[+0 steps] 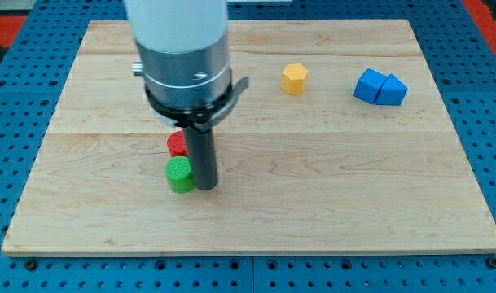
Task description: Move yellow heart to the top of red circle
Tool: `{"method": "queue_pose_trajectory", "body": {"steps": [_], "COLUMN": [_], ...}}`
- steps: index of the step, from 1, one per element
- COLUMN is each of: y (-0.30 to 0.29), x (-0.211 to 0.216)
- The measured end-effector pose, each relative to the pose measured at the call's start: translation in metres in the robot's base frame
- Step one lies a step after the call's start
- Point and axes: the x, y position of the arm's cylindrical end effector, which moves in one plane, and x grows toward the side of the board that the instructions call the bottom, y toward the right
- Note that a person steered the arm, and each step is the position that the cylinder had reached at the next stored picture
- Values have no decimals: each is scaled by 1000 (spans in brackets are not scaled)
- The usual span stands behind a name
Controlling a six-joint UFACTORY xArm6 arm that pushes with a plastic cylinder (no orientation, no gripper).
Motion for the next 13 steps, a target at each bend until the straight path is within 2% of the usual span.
{"method": "queue_pose_trajectory", "body": {"steps": [1,2,3,4,5,6,7,13], "y": [26,71,77,81,68,50,15,12], "x": [0,-21,-55,-52,-44,-54,-57,-74]}}
